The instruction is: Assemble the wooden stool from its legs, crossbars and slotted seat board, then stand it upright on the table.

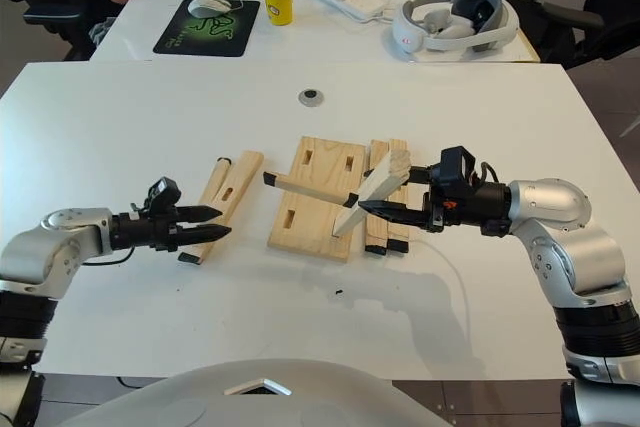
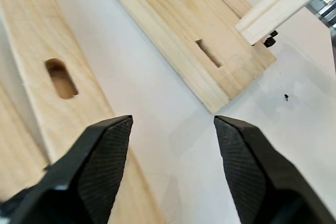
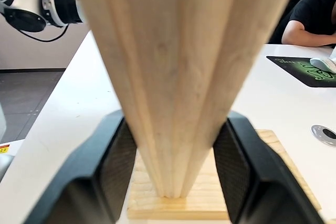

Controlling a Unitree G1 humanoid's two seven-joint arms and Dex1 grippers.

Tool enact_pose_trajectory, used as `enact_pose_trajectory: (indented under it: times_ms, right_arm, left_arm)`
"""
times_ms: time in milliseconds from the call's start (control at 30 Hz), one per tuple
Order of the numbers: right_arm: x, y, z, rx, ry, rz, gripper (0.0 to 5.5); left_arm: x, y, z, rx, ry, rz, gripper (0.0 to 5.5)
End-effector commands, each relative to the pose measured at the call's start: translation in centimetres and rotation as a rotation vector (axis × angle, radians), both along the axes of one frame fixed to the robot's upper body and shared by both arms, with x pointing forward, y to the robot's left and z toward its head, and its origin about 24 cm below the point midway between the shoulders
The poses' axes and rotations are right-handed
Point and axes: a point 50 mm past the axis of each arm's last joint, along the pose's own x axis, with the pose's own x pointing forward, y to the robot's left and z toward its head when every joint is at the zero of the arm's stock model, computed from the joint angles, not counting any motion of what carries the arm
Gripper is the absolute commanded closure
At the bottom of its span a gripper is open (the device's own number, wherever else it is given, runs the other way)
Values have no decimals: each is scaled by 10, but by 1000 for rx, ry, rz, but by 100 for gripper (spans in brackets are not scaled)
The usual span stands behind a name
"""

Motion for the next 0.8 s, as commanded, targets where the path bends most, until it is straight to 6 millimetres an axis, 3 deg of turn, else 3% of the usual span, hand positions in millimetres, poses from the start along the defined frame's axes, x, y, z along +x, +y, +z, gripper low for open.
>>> enact_pose_trajectory:
  times_ms: [33,267,500,800]
  right_arm:
    - [-5,-17,-43,-201,227,-77,345]
    - [-5,-19,-46,-191,243,-78,345]
    - [0,-16,-50,-202,257,-87,345]
    - [7,-12,-46,-210,243,-59,345]
  left_arm:
    - [-9,-15,0,-123,-92,25,326]
    - [-16,-50,-4,-142,-349,92,431]
    - [-30,-86,-28,-14,-520,-40,541]
    - [-5,-119,-27,-52,-594,65,550]
